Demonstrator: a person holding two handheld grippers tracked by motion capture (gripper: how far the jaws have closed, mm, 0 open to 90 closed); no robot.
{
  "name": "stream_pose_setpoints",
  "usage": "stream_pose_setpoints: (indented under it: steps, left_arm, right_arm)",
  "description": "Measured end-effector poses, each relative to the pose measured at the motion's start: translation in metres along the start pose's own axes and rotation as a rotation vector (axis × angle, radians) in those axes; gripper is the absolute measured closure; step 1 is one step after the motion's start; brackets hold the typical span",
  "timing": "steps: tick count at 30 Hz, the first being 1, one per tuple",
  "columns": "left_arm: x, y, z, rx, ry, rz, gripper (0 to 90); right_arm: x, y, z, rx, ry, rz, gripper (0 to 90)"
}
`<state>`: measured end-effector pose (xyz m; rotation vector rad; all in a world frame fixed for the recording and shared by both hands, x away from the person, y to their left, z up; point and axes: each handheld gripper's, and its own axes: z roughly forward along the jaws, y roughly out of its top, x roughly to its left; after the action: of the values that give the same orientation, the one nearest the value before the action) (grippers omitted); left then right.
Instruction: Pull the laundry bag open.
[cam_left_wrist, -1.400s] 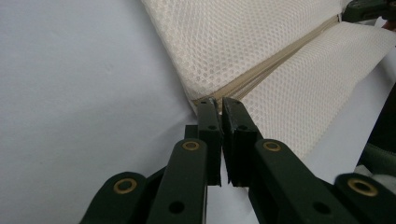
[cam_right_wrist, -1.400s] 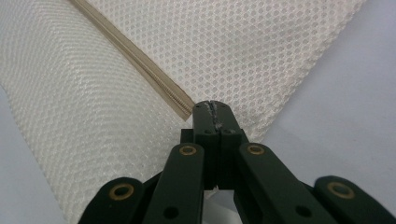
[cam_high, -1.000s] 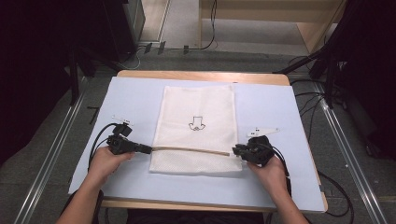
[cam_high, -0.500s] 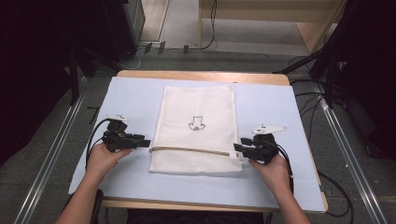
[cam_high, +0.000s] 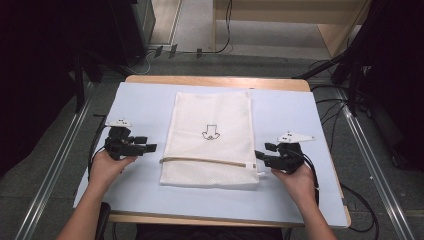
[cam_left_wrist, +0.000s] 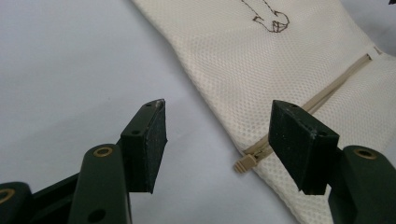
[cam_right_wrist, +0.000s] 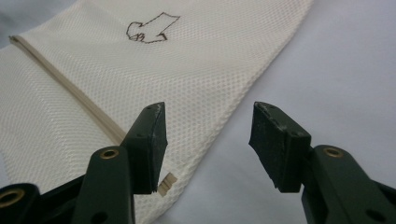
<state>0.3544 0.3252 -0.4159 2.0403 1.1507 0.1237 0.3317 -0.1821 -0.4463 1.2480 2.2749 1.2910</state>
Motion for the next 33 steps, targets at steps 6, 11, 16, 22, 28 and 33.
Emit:
stream_pose_setpoints:
  steps: [6, 11, 16, 22, 28, 33]
  left_arm:
    - [0.008, 0.0, -0.003, -0.015, 0.04, 0.002, 36.7]
    - [0.013, -0.001, -0.004, -0.027, 0.062, -0.006, 35.3]
    - [0.018, -0.002, -0.006, -0.022, 0.078, -0.012, 34.2]
    - [0.025, -0.004, -0.006, -0.032, 0.098, -0.031, 32.8]
    - [0.027, -0.004, -0.005, -0.027, 0.108, -0.033, 31.7]
    - [0.027, -0.004, -0.004, -0.021, 0.111, -0.033, 31.0]
  right_arm:
    - [-0.014, -0.002, -0.008, -0.027, -0.033, 0.026, 45.9]
    - [-0.024, -0.005, -0.013, -0.047, -0.066, 0.033, 44.5]
    - [-0.034, -0.007, -0.016, -0.057, -0.091, 0.047, 43.7]
    - [-0.043, -0.01, -0.018, -0.055, -0.116, 0.075, 42.5]
    - [-0.047, -0.011, -0.018, -0.053, -0.127, 0.08, 41.6]
    - [-0.047, -0.011, -0.017, -0.048, -0.133, 0.084, 40.5]
